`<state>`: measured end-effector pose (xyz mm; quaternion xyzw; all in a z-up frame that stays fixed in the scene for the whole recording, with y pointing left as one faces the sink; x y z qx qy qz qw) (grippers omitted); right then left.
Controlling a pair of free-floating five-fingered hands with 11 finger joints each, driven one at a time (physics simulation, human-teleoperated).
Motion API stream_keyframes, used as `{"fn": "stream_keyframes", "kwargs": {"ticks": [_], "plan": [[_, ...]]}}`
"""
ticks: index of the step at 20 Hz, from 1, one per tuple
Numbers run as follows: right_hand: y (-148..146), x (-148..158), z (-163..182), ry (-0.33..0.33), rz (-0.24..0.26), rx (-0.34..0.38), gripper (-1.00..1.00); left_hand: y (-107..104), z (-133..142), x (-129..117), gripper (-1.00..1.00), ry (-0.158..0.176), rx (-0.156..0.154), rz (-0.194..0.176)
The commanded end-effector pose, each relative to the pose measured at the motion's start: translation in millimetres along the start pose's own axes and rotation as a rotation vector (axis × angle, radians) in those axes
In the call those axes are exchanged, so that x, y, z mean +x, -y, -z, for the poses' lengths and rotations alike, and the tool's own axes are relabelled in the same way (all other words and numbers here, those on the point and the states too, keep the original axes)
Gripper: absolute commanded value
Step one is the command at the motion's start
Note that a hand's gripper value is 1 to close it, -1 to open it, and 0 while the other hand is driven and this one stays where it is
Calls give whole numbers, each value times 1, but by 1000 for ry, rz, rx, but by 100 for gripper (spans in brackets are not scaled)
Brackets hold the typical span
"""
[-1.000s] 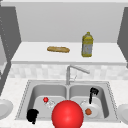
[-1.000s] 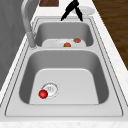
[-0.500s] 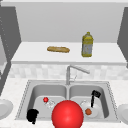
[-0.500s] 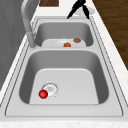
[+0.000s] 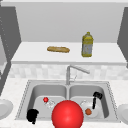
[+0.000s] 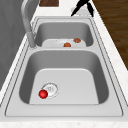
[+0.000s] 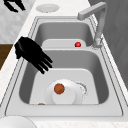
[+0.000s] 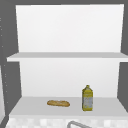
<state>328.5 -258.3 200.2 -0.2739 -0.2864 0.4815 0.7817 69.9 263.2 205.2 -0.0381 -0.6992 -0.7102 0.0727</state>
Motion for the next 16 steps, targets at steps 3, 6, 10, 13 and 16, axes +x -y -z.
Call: {"fn": "stream_keyframes", "kwargs": {"ticks": [3, 6, 10, 13, 16], "plan": [[2, -14, -12, 29, 6, -24, -100, 0, 0, 0, 0, 0, 0, 0], [5, -25, -12, 43, 20, -5, -100, 0, 0, 0, 0, 0, 0, 0], [12, -38, -12, 57, 31, 6, -100, 0, 0, 0, 0, 0, 0, 0], [18, -49, -12, 60, 38, 17, -100, 0, 0, 0, 0, 0, 0, 0], [24, -61, -11, 67, 42, 22, -100, 0, 0, 0, 0, 0, 0, 0]]}}
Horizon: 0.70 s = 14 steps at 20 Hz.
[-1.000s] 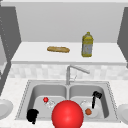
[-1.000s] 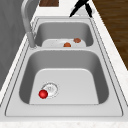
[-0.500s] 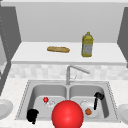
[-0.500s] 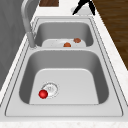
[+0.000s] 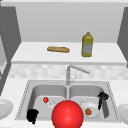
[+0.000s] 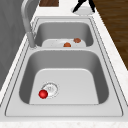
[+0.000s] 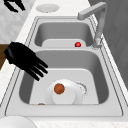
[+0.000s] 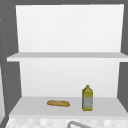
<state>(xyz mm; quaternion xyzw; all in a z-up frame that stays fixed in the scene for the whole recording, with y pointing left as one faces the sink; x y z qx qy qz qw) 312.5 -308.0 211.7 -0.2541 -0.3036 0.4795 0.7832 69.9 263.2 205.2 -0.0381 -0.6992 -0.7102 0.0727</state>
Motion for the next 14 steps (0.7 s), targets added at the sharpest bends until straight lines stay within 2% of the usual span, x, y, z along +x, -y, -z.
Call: {"fn": "stream_keyframes", "kwargs": {"ticks": [1, 14], "plan": [[9, -15, 0, 24, 19, 11, -100, 0, 0, 0, 0, 0, 0, 0], [39, -67, 1, 42, 35, 25, -100, 0, 0, 0, 0, 0, 0, 0]]}}
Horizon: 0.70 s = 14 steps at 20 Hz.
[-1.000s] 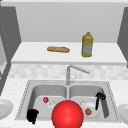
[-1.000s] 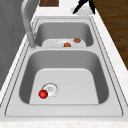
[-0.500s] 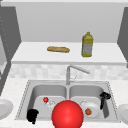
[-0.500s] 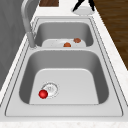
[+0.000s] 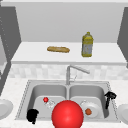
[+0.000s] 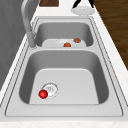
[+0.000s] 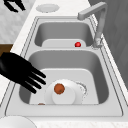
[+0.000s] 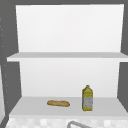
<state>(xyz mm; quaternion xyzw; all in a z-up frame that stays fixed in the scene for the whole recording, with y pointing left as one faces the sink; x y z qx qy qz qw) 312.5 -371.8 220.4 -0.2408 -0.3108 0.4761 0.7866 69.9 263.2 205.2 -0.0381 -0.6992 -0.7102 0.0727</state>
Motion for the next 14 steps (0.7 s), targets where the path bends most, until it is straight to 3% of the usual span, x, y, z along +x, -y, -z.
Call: {"fn": "stream_keyframes", "kwargs": {"ticks": [1, 14], "plan": [[9, -16, 0, 24, 15, 13, -100, 0, 0, 0, 0, 0, 0, 0], [41, -71, 4, 62, 33, 34, -100, 0, 0, 0, 0, 0, 0, 0]]}}
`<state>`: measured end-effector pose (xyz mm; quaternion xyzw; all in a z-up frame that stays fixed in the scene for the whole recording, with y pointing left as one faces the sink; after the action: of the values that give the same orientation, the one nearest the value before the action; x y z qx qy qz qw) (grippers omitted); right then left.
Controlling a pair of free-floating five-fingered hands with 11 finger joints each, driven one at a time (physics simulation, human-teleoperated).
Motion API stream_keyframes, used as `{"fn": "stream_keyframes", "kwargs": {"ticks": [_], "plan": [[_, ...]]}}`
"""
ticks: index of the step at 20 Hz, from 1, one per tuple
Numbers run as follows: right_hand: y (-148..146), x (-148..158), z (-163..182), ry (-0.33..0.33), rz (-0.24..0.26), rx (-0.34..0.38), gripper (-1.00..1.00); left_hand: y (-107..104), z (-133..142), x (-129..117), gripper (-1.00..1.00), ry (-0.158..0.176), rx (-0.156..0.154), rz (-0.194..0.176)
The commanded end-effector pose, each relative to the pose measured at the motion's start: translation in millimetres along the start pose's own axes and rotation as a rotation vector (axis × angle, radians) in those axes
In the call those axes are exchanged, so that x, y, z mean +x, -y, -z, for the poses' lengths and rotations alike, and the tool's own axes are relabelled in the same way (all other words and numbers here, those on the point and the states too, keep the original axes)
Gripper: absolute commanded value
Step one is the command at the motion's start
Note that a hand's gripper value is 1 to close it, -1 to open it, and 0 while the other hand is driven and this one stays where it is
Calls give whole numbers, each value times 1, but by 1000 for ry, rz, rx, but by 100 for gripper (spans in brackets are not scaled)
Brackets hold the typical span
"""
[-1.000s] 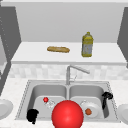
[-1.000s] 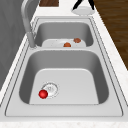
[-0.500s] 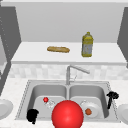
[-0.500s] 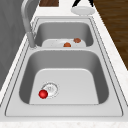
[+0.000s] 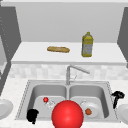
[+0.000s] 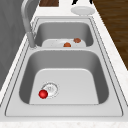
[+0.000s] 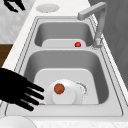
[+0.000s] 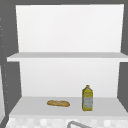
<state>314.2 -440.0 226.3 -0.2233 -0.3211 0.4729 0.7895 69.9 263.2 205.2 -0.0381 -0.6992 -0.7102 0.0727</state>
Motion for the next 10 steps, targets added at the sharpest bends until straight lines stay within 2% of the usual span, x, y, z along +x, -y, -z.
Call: {"fn": "stream_keyframes", "kwargs": {"ticks": [1, 10], "plan": [[10, -16, 0, 35, 10, 19, -100, 0, 0, 0, 0, 0, 0, 0], [37, -46, -2, 43, 5, 47, -100, 0, 0, 0, 0, 0, 0, 0]]}}
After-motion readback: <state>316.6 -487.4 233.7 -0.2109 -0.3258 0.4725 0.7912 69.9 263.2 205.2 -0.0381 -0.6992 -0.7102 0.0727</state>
